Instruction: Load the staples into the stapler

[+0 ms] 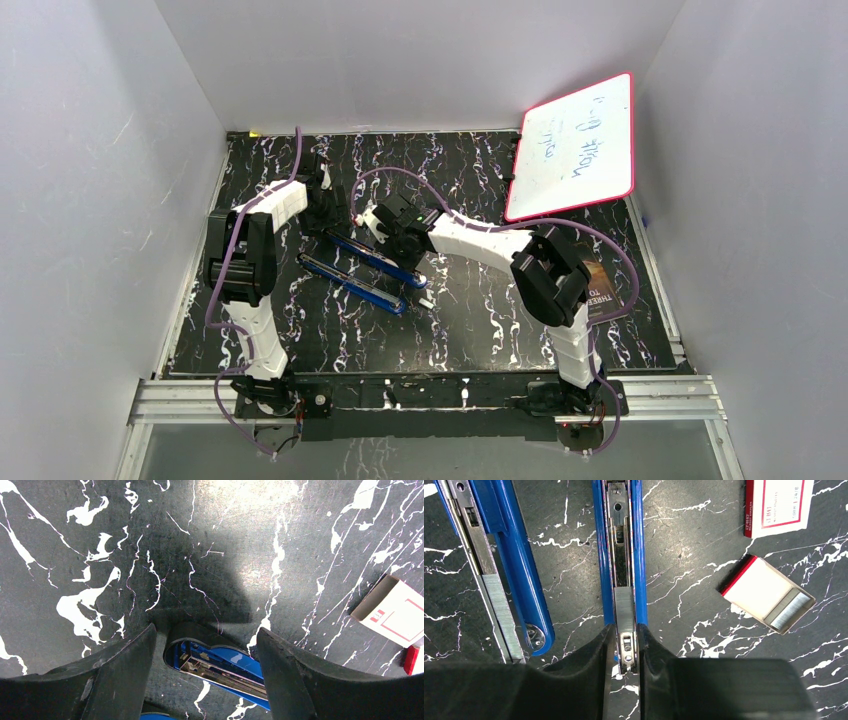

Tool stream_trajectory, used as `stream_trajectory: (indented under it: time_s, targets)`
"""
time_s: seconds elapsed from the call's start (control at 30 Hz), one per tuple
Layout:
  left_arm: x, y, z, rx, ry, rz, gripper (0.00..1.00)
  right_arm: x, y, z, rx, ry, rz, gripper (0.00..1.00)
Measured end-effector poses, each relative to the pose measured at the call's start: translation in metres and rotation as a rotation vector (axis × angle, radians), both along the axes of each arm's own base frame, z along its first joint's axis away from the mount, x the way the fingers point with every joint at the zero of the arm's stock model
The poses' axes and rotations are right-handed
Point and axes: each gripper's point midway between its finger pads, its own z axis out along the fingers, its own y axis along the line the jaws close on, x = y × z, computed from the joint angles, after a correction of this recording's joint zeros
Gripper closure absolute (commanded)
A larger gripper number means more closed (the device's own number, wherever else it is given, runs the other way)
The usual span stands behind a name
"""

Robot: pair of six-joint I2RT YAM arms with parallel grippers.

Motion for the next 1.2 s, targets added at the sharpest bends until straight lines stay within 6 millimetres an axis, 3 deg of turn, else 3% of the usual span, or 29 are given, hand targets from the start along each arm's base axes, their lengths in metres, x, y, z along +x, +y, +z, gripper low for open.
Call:
stream_trajectory:
  time_s: [0.17,0.63,1.2]
  targets:
    - [0.0,0.0,0.0,0.0,0.0,0.0,0.28,0.005,0.002,0.001,0.031,-0.004,-0.014,0.63]
    - [0.0,0.0,0.0,0.0,0.0,0.0,0.28,0.025,0.002,0.017,0.16,-0.018,-0.081,0.65]
    - [0.0,0.0,0.0,0.0,0.0,-0.001,0.28,0.018,0.013,0.005,0.192,0.043,-0.054,0.63]
